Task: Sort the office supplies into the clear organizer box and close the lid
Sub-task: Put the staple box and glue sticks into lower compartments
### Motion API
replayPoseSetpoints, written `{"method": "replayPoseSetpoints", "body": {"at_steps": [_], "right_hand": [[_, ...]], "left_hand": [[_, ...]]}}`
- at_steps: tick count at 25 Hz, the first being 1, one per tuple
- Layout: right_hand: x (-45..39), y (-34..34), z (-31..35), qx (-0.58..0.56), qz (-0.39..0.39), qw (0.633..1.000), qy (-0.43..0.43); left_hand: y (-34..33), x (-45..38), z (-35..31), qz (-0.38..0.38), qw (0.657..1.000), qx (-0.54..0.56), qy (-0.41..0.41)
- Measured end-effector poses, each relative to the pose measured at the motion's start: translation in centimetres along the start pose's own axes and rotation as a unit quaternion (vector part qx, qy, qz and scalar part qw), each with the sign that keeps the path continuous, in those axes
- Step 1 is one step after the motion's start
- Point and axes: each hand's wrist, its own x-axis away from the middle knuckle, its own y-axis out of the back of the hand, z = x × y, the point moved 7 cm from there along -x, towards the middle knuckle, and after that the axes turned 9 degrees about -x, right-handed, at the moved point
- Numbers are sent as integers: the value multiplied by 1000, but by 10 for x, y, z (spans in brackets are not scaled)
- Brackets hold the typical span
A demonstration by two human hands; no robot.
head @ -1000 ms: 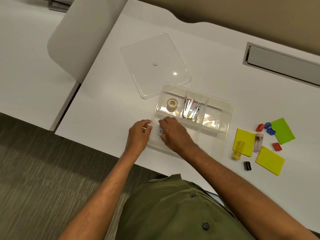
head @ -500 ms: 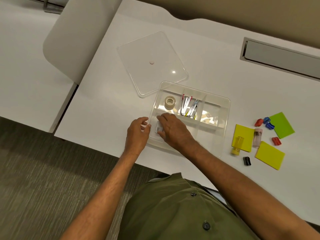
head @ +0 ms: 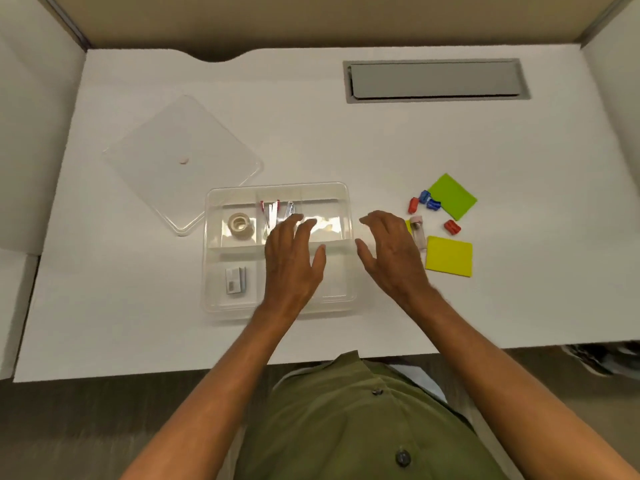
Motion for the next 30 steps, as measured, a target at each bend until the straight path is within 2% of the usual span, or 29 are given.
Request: {"method": "replayPoseSetpoints", "body": {"at_steps": [4, 7, 10, 15, 17, 21, 25, 30], "right_hand": [[20, 36, -62, 2, -19, 997, -77], [31, 50, -101, -38, -23, 989, -141], [28, 51, -129, -61, 3, 978, -197], [8, 33, -140, -68, 115, 968, -214], [-2, 24, -139, -67, 143, 965, -208], [-7, 22, -140, -59, 138, 962, -227], [-8, 20, -140, -80, 144, 958, -233], [-10, 32, -135, -147, 96, 957, -232]], "left_hand": [[-34, -6, -78, 39, 996, -2, -85], [-68, -4, -122, 111, 987, -5, -118], [-106, -2, -144, 202, 973, -41, -103], [-139, -6, -143, 263, 958, -105, -46], [-147, -6, -139, 272, 956, -103, -29], [-149, -4, -141, 256, 961, -92, -48], [-145, -7, -136, 248, 967, -55, -25], [-122, -12, -130, 247, 964, 89, 35]]}}
